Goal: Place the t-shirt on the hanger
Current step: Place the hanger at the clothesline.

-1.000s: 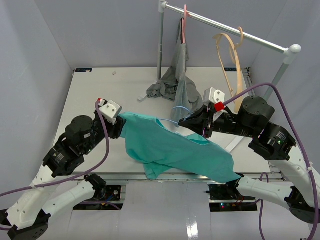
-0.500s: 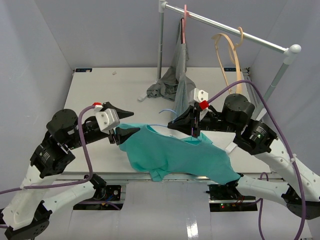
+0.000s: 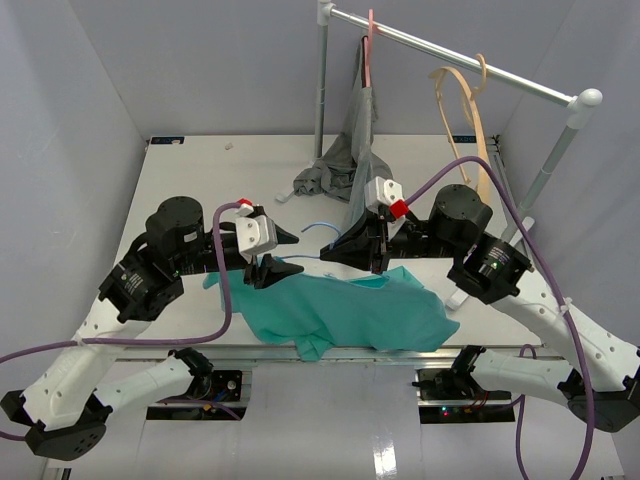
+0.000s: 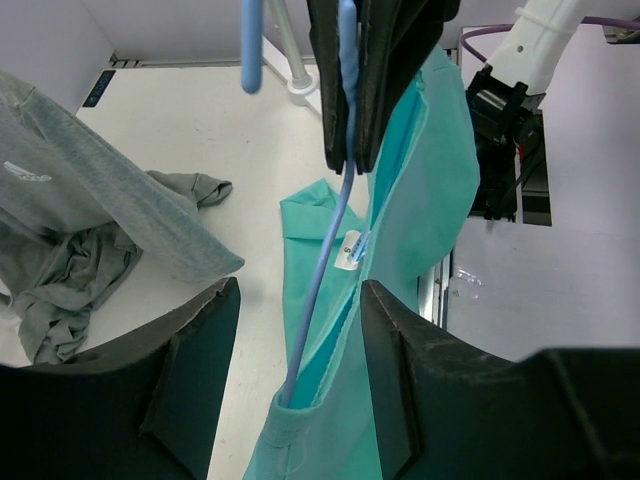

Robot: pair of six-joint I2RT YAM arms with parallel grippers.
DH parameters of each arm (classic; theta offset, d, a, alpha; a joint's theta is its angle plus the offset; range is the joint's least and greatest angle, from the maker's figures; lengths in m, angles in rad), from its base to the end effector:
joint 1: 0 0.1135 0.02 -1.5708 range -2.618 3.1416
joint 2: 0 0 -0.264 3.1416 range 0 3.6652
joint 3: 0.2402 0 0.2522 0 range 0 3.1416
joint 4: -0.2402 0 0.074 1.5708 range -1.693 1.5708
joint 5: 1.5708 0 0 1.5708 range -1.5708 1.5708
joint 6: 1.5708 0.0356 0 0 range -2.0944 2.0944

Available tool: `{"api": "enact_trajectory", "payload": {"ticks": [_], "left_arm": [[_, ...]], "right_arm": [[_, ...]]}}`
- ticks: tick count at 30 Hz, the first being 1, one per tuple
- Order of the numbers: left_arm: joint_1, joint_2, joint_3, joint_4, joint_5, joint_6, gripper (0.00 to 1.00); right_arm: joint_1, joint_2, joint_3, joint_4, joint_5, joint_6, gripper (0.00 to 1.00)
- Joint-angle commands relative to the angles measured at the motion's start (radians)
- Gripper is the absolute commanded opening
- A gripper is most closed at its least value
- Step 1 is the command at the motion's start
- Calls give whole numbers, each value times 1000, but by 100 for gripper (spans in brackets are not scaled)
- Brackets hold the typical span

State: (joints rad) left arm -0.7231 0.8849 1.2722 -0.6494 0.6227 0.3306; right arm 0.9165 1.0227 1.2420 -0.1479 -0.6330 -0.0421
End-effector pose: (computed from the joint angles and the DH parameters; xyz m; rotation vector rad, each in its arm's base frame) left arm 0.1035 -0.1190 0.4392 1.2965 1.3400 -0.8421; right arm 0.1117 0.1802 0.4580 -1.1902 1.1160 1.1566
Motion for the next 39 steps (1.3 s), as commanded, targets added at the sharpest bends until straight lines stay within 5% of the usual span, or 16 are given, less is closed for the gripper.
{"api": "enact_trajectory", "payload": {"ticks": [1, 6, 11, 16, 29, 39], "left_arm": [[-1, -37, -31, 26, 85, 32, 58], [0, -36, -39, 41, 134, 28, 37], [-1, -61, -40, 80, 2, -16, 70], [-1, -110, 2, 114, -236, -116, 98], [1, -64, -3, 132, -651, -427, 98], [-1, -63, -36, 140, -707, -459, 98]], "right_arm": [[-2, -2, -8, 134, -46, 29, 8], [-2, 15, -18, 158, -34, 32, 8], [-1, 43, 53, -45, 107, -3, 8], [-1, -3, 58, -265, 414, -8, 8], [-2, -154, -55, -541, 927, 220, 8], [-2, -132, 0, -719, 1170, 335, 8]]}}
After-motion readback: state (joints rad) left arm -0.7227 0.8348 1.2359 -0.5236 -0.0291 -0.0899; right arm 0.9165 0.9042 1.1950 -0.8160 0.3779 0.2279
